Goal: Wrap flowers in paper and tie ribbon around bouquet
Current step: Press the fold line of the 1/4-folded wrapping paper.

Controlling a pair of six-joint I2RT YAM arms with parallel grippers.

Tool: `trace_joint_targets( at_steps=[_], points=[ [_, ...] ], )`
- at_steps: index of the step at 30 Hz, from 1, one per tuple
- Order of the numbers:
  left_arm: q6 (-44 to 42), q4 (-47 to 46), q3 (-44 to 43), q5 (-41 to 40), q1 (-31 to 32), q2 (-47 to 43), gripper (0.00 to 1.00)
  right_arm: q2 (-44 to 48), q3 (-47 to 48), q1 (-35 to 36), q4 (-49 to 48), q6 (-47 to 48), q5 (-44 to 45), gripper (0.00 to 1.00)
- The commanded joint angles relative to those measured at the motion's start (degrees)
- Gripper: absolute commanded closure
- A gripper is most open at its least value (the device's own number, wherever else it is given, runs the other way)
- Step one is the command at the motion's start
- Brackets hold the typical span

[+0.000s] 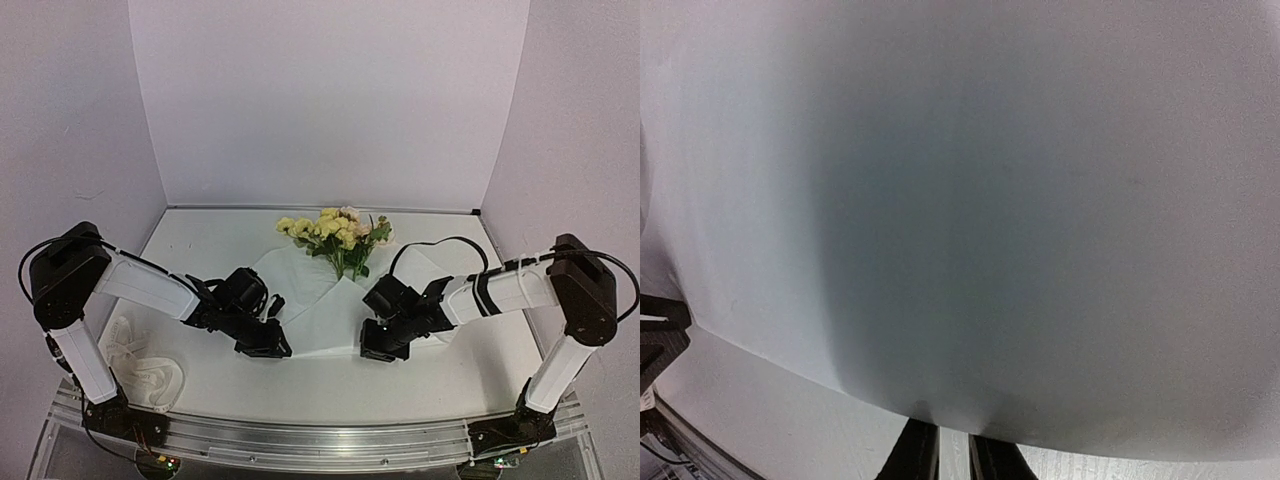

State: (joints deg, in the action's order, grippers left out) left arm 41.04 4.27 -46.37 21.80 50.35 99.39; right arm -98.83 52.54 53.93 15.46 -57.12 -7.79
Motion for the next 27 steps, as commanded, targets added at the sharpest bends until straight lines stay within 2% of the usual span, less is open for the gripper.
trace_joint_targets(
  at_steps=[1, 12, 27],
  points=[
    [0.67, 1.77, 1.28, -1.67, 0.37, 0.54, 0.77, 0.53, -1.39, 0.06, -4.76, -2.77, 1.44, 0.89],
    [0.74, 1.78, 1.41, -1.76, 0.37, -0.16, 0.77, 2.00, 2.50, 3.09, -5.27, -4.32, 0.92, 0.88],
    [0.76, 1.89, 1.80, -1.85, 0.37, -0.63, 0.78, -0.69, 0.91, 1.47, -6.34, -2.69, 4.61, 0.86]
  ],
)
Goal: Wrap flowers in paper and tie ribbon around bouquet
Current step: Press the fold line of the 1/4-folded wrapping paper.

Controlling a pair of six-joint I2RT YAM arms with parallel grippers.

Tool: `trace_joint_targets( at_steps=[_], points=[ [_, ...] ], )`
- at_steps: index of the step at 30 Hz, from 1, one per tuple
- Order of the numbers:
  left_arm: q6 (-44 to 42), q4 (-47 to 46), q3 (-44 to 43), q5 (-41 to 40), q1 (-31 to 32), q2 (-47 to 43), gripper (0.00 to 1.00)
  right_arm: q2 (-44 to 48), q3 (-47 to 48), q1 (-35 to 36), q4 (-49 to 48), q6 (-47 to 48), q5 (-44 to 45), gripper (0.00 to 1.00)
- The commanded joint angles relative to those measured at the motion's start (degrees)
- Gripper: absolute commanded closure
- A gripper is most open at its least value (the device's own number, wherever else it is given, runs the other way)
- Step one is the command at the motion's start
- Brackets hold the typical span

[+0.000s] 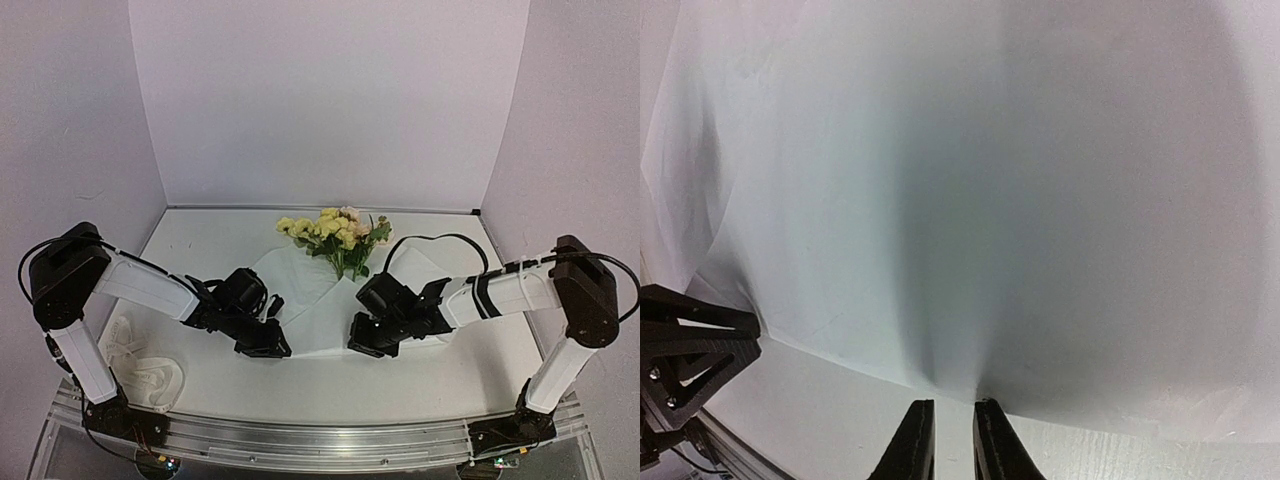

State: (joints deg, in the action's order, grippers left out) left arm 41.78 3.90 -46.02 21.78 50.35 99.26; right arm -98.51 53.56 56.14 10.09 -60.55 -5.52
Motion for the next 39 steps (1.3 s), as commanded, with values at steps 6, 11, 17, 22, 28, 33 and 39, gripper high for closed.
trace_joint_targets(
  at_steps=[6, 11, 17, 22, 28, 33, 39],
  points=[
    [0.24, 1.81, 1.95, -1.65, 0.38, -0.56, 0.78, -0.80, -2.35, -1.08, -1.22, 0.84, 3.94, 0.86],
    [0.25, 1.81, 1.86, -1.66, 0.37, -0.65, 0.78, -0.81, -4.15, -1.48, -1.51, 0.70, 4.44, 0.86],
    [0.50, 1.73, 2.06, -1.57, 0.36, -0.61, 0.79, -0.32, -6.81, -2.37, -1.99, 0.53, 5.05, 0.86],
    [0.61, 2.05, 2.48, -1.89, 0.37, -1.17, 0.79, 1.15, -9.69, -3.35, -2.26, 0.91, 5.49, 0.86],
    [1.15, 2.08, 3.03, -2.04, 0.37, -1.37, 0.80, 4.46, -14.80, -4.94, -2.41, 1.64, 5.52, 0.86],
    [1.26, 2.39, 3.49, -2.28, 0.37, -1.62, 0.80, 7.53, -18.54, -6.32, -2.62, 2.71, 5.52, 0.85],
    [1.12, 2.94, 3.50, -2.56, 0.37, -1.59, 0.80, 11.42, -22.85, -9.07, -2.53, 3.58, 6.46, 0.85]
  ],
)
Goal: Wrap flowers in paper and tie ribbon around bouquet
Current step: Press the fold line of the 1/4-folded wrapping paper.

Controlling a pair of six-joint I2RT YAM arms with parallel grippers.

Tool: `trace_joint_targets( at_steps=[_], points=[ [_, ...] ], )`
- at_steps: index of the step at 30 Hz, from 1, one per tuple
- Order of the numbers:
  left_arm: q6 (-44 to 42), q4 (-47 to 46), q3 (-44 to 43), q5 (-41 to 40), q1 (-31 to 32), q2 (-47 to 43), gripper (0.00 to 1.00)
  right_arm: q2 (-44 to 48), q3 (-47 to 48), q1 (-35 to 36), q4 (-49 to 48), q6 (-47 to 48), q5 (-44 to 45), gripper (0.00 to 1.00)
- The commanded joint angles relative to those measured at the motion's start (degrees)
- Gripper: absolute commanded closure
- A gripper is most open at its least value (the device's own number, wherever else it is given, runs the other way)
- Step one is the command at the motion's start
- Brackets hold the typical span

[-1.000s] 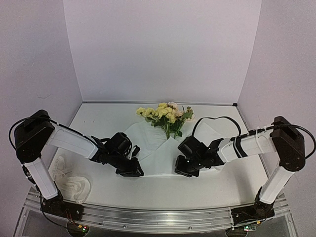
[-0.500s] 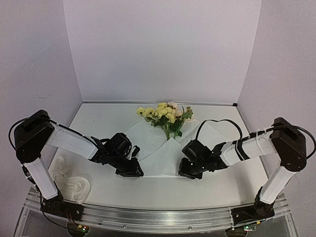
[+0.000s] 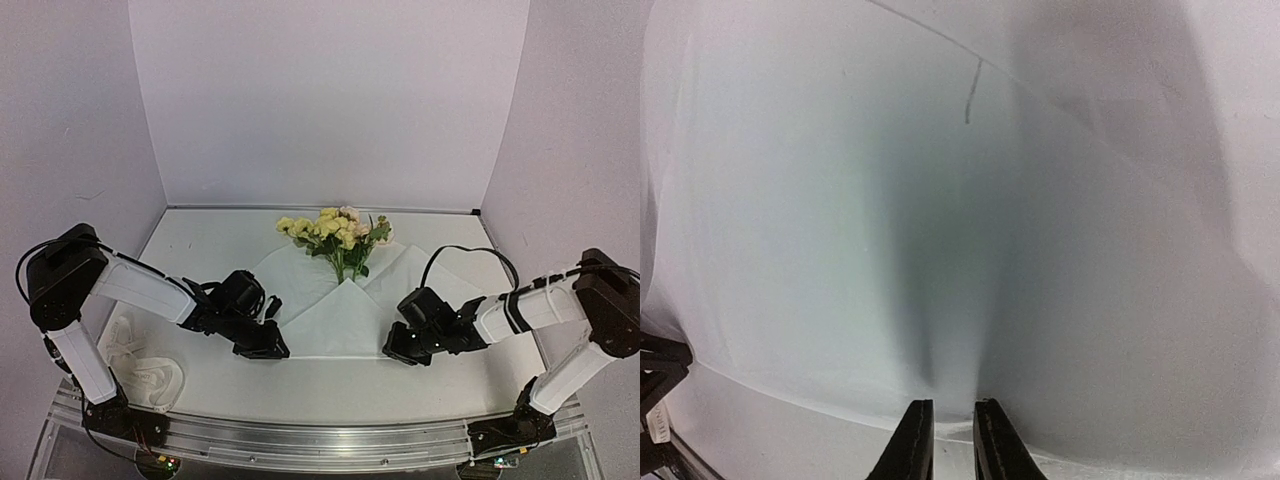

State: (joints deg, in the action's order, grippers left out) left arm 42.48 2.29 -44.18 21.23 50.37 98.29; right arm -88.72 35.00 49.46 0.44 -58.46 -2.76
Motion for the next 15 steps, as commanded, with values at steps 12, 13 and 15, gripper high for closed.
trace_joint_targets(
  at_steps=[12, 13, 15],
  points=[
    [0.27, 5.43, 1.03, -2.41, 0.34, -0.47, 0.80, 8.92, -12.60, -8.66, 7.63, 1.94, 5.73, 0.83],
    [0.27, 5.45, 1.05, -2.41, 0.34, -0.47, 0.80, 9.44, -13.20, -9.00, 7.74, 1.94, 5.85, 0.83],
    [0.24, 5.59, 1.12, -2.42, 0.34, -0.47, 0.80, 10.39, -14.56, -9.68, 8.08, 1.93, 6.22, 0.83]
  ],
)
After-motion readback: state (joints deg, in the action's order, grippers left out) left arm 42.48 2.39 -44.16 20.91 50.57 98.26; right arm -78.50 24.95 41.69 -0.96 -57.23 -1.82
